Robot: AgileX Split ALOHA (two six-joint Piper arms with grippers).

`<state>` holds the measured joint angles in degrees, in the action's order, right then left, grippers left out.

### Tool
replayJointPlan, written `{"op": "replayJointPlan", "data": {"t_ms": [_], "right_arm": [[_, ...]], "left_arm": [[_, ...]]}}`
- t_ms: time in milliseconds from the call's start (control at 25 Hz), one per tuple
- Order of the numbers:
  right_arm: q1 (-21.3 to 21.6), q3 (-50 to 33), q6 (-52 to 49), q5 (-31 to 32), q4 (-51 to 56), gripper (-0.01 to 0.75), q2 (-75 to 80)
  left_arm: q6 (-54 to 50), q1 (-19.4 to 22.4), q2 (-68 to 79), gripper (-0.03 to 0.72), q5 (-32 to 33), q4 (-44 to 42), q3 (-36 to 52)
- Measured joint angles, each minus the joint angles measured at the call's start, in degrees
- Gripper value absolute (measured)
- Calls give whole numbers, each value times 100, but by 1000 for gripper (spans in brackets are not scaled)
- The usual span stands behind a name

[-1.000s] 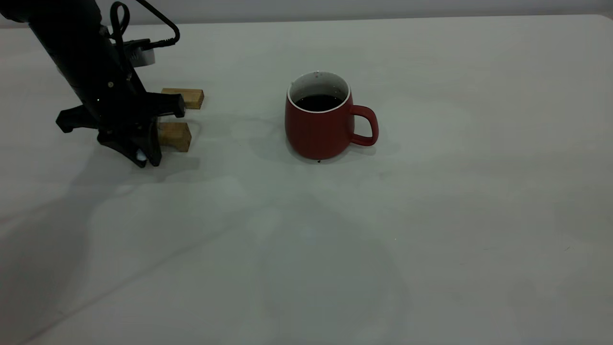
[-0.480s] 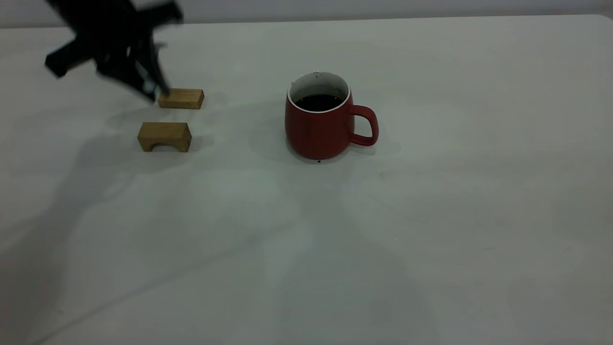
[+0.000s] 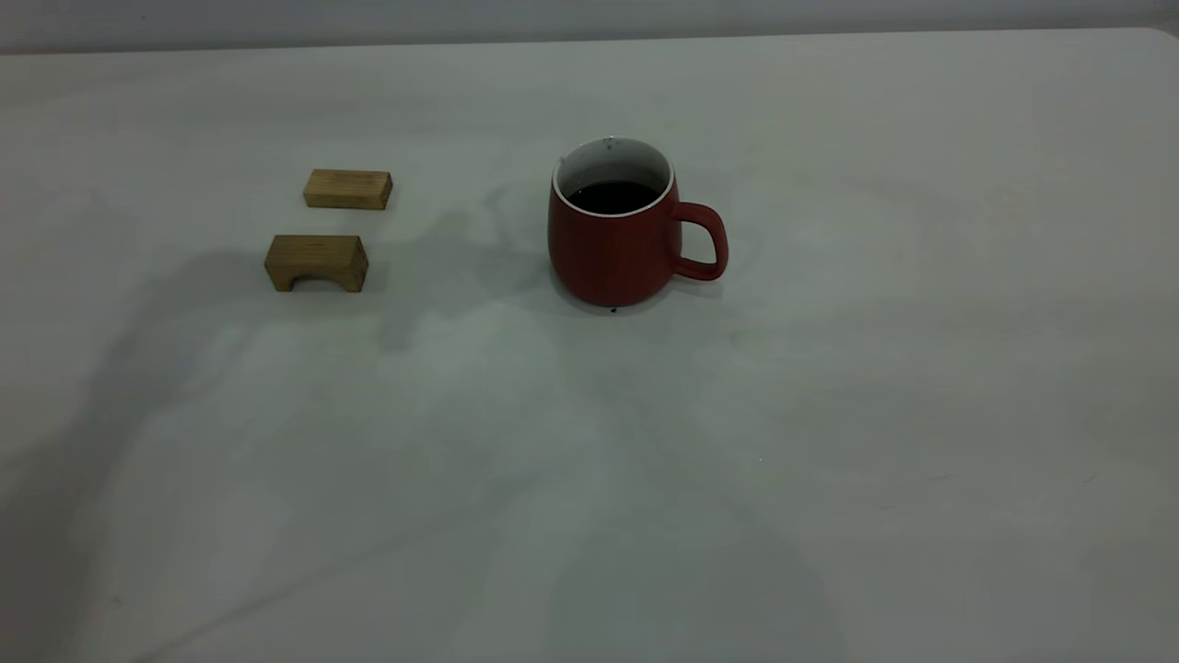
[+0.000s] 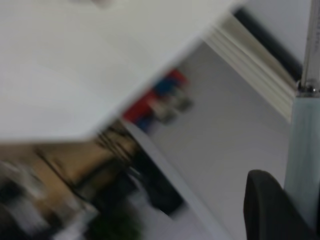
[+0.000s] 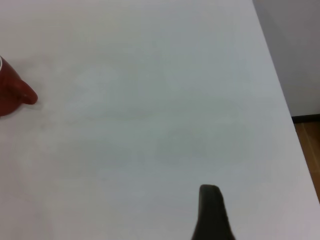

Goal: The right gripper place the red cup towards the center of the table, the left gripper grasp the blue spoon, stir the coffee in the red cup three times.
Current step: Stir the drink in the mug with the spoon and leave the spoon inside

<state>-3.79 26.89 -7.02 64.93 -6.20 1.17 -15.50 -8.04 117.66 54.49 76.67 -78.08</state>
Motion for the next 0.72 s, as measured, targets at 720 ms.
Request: {"op": "replayJointPlan", "data": {"t_ms": [720], "right_arm": [[0,0,0,0,-2,582,0]], "left_arm": [[-3605,-200,25,143,-42,989,0]]}}
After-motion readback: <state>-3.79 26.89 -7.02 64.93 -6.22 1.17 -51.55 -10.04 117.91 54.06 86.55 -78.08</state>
